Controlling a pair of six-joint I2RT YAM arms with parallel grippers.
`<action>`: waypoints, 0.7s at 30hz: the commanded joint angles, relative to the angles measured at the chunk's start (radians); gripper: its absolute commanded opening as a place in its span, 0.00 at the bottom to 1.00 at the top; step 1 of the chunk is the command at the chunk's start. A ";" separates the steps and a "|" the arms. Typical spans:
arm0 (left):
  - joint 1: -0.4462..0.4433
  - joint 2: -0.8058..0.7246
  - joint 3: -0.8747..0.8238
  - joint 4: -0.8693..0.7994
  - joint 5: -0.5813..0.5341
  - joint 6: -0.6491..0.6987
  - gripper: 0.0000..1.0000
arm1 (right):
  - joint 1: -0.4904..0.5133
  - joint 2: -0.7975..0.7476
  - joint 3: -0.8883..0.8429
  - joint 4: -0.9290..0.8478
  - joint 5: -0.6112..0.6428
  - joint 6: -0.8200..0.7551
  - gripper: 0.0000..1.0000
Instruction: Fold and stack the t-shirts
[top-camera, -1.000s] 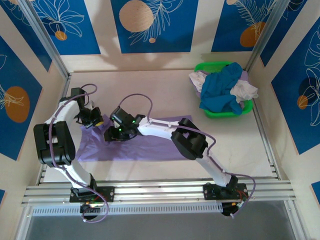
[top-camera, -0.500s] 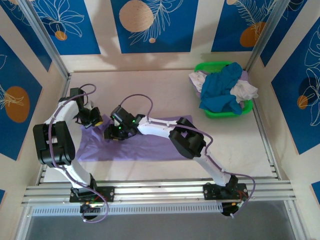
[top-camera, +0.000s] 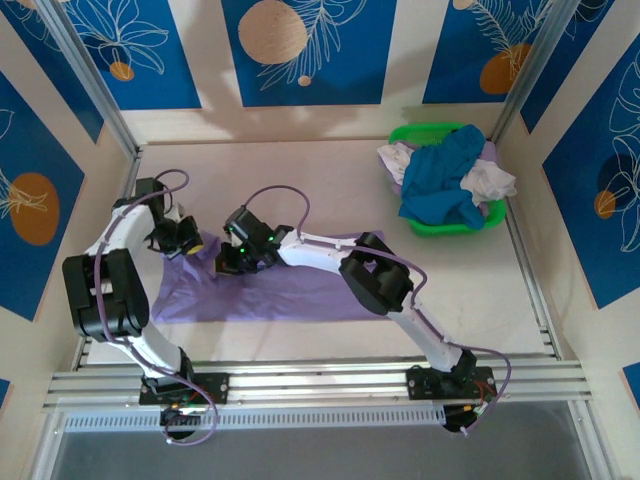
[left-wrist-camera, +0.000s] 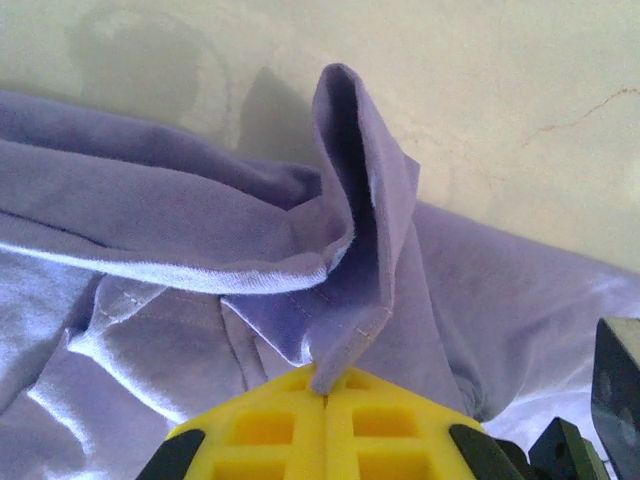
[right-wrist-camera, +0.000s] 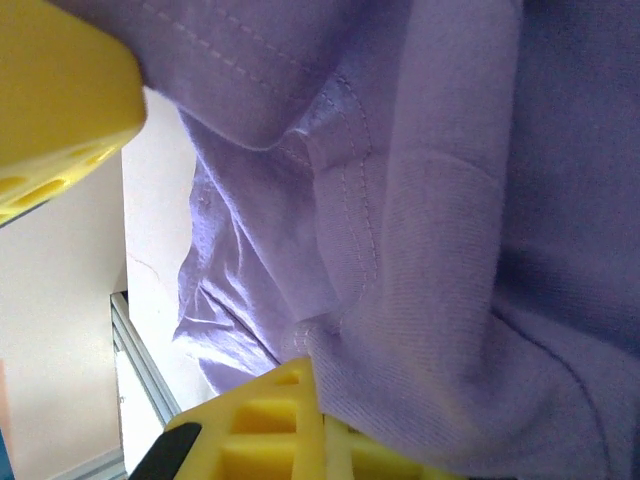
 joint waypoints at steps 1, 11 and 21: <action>0.020 -0.044 -0.017 -0.045 -0.001 0.030 0.00 | -0.005 -0.053 -0.031 0.020 -0.033 0.008 0.00; 0.038 -0.130 -0.023 -0.125 -0.055 0.050 0.00 | -0.023 -0.190 -0.187 0.086 -0.121 0.054 0.00; 0.042 -0.217 -0.058 -0.218 -0.104 0.045 0.00 | -0.064 -0.288 -0.342 0.124 -0.252 0.110 0.00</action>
